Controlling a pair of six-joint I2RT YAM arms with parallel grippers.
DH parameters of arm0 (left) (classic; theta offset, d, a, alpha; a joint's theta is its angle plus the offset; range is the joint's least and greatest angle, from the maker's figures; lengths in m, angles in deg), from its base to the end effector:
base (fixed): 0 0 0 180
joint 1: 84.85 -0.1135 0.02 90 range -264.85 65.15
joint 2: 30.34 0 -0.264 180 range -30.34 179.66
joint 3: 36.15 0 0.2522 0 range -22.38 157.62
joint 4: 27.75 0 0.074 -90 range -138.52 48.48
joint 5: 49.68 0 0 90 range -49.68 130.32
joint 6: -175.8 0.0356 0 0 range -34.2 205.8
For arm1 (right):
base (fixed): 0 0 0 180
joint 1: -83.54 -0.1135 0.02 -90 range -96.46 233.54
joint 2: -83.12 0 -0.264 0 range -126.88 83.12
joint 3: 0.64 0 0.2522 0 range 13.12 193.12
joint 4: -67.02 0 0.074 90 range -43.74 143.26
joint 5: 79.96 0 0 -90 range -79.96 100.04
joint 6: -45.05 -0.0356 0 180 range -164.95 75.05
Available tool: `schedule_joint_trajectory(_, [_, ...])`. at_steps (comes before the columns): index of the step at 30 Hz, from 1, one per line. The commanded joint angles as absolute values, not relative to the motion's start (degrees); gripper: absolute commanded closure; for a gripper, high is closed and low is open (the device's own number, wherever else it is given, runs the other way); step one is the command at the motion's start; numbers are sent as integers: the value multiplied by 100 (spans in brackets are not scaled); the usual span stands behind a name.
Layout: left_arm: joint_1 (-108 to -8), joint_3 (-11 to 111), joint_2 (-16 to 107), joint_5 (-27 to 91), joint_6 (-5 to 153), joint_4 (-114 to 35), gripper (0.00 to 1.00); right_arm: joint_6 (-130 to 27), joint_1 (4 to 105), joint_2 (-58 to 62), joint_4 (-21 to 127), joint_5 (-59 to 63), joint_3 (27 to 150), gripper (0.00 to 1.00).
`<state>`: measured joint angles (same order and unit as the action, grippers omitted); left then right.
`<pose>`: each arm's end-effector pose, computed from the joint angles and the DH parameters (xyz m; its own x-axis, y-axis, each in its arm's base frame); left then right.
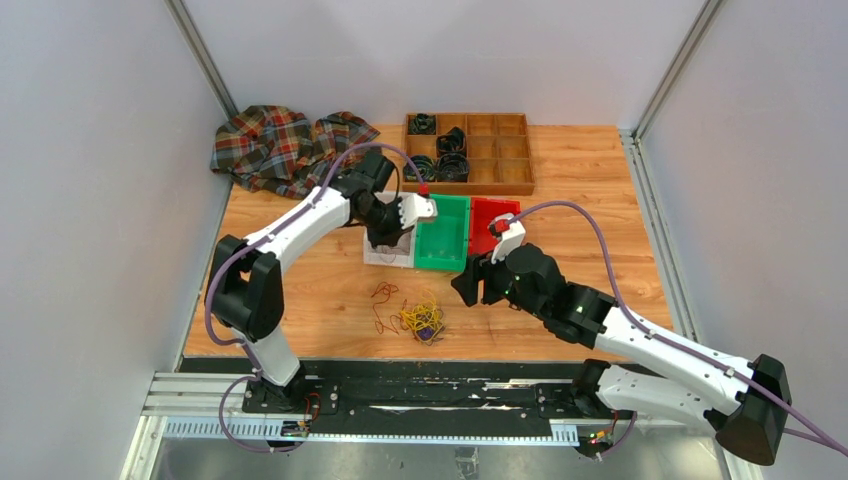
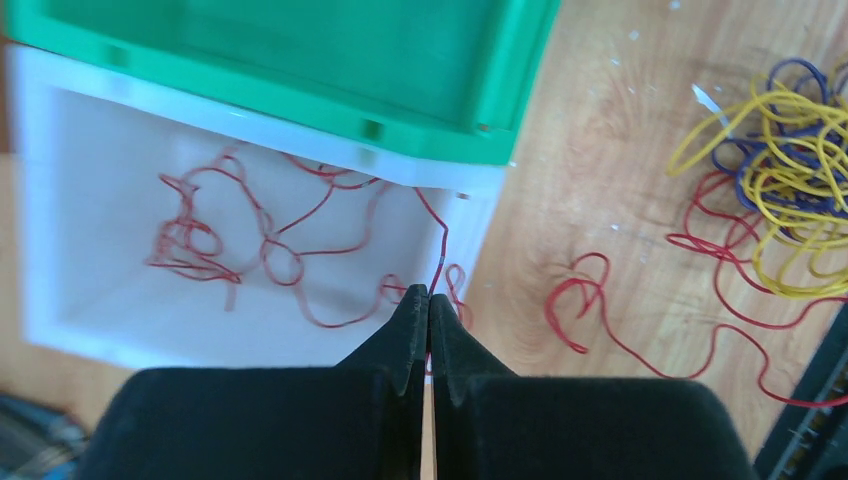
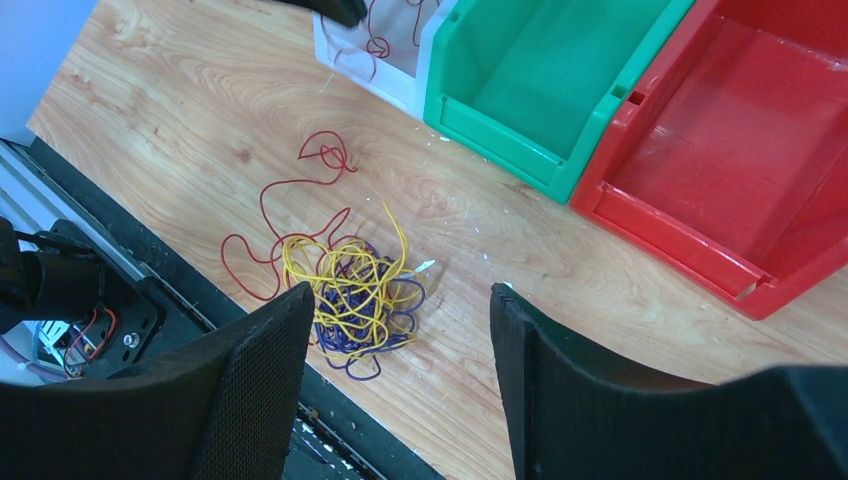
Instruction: Untangle the cables
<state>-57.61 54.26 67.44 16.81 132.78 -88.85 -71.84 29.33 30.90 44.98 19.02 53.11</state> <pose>0.3002 -0.1705 0.2435 -0.1622 0.8376 -0.5217 0.9798 0.1992 0.0151 0.1289 0.1692 0.2906 -0.5065 0.0614 -0.8601 -0.5457 0.7495 0.3748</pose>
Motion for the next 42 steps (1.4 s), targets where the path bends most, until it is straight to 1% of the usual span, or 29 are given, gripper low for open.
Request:
schedule_joint_trajectory(1, [-5726,6029,6687,1900,13405,-8843,99,-7172,3056,3144,4593,1877,5240,35])
schedule_joint_trajectory(5, [-5726,6222,6907,2232,13387,-8471,99,-7211,3093,3127,4648,1847,5216,36])
schedule_joint_trajectory(9, [-5726,6017,7100,2662,13427,-7783,99,-7271,3107,3182,4669,1865,5157,36])
schedule_joint_trajectory(17, [-5726,5603,7487,3199,13378,-6958,99,-7355,3150,3285,4688,1894,5003,36])
schedule_joint_trajectory(20, [-5726,5525,7592,3508,13374,-6792,99,-7356,3164,3306,4693,1883,4997,36])
schedule_joint_trajectory(23, [-5726,5535,7585,3425,13205,-6811,99,-7351,3173,3303,4693,1862,5007,36])
schedule_joint_trajectory(24, [-5726,5565,7548,3328,13111,-6853,96,-7357,3177,3303,4693,1858,5015,36])
schedule_joint_trajectory(26, [-5726,5659,7444,3090,12950,-7020,83,-7361,3177,3315,4692,1842,5023,36])
schedule_joint_trajectory(27, [-5726,5722,7378,2944,12892,-7160,74,-7365,3177,3330,4686,1841,5027,36])
schedule_joint_trajectory(29, [-5726,5849,7197,2691,12807,-7432,52,-7362,3177,3361,4660,1854,5031,36])
schedule_joint_trajectory(32, [-5734,6005,6965,2359,12804,-7939,33,-7349,3177,3417,4596,1879,5056,36])
schedule_joint_trajectory(37, [-5768,6054,6478,1985,12817,-8549,11,-7322,3177,3469,4399,1851,5100,36])
schedule_joint_trajectory(40, [-5770,6029,6190,1695,12752,-8872,5,-7310,3177,3469,4227,1802,5169,35])
schedule_joint_trajectory(42, [-5765,5985,6006,1325,12545,-9050,5,-7318,3177,3477,4007,1746,5250,34])
